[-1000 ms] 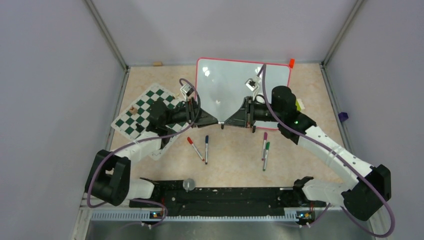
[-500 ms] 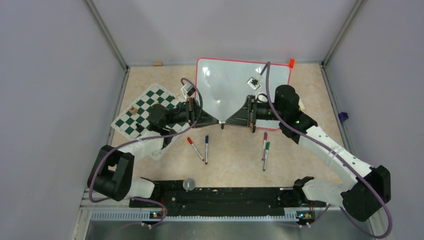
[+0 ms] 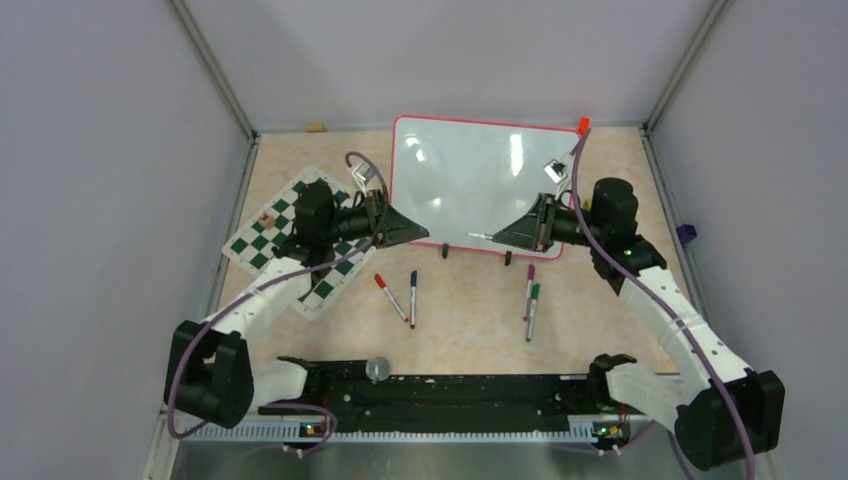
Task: Write a sentence on the whiteboard
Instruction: Place the pen cap at the center of the board.
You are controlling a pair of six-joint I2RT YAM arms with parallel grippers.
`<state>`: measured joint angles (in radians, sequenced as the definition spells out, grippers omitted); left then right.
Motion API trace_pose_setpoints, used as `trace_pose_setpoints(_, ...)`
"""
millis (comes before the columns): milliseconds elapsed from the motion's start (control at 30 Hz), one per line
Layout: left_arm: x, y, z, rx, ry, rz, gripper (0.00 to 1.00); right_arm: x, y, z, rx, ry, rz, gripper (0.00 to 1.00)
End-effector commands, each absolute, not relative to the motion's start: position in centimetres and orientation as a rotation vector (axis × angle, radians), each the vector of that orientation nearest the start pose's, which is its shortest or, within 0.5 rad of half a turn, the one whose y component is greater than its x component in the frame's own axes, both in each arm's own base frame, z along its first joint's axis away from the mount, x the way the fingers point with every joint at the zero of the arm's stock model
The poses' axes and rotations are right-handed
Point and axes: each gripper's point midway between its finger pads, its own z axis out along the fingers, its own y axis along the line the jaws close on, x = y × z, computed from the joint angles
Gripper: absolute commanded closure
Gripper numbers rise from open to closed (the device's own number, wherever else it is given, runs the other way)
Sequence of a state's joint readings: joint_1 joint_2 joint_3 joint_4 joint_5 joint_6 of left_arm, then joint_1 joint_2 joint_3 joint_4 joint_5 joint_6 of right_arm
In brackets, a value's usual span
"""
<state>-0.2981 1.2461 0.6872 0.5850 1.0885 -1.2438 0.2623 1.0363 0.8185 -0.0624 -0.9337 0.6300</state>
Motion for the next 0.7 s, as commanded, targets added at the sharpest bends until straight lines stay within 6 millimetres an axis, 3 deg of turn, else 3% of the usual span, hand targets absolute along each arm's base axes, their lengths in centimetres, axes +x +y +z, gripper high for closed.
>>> trace_pose_setpoints(0, 25.9, -21.8, 18.9, 0.084, 2.341, -1.104, 1.00, 24.9, 20.4, 26.9, -0.273, 1.981, 1.236, 1.00)
trace_pose_setpoints(33, 26.0, -21.2, 17.7, 0.074, 2.383, -0.980, 1.00, 25.4, 19.9, 26.5, -0.242, 1.999, 1.179, 1.00)
trace_pose_setpoints(100, 25.7, -20.9, 16.0, 0.053, 2.444, -0.908, 1.00, 26.0, 18.9, 25.7, -0.192, 2.034, 1.090, 1.00)
trace_pose_setpoints(300, 23.4, -24.8, 12.0, 0.211, 2.521, -0.694, 1.00, 26.9, 17.5, 24.9, -0.148, 2.059, 0.957, 1.00)
trace_pose_setpoints(400, 22.9, -26.1, 10.1, 0.237, 2.573, -0.670, 1.00, 26.8, 17.1, 24.9, -0.148, 2.057, 0.929, 1.00)
trace_pose_setpoints(667, 21.9, -26.9, 5.4, 0.314, 2.678, -0.496, 1.00, 26.8, 16.3, 24.5, -0.146, 2.074, 0.866, 1.00)
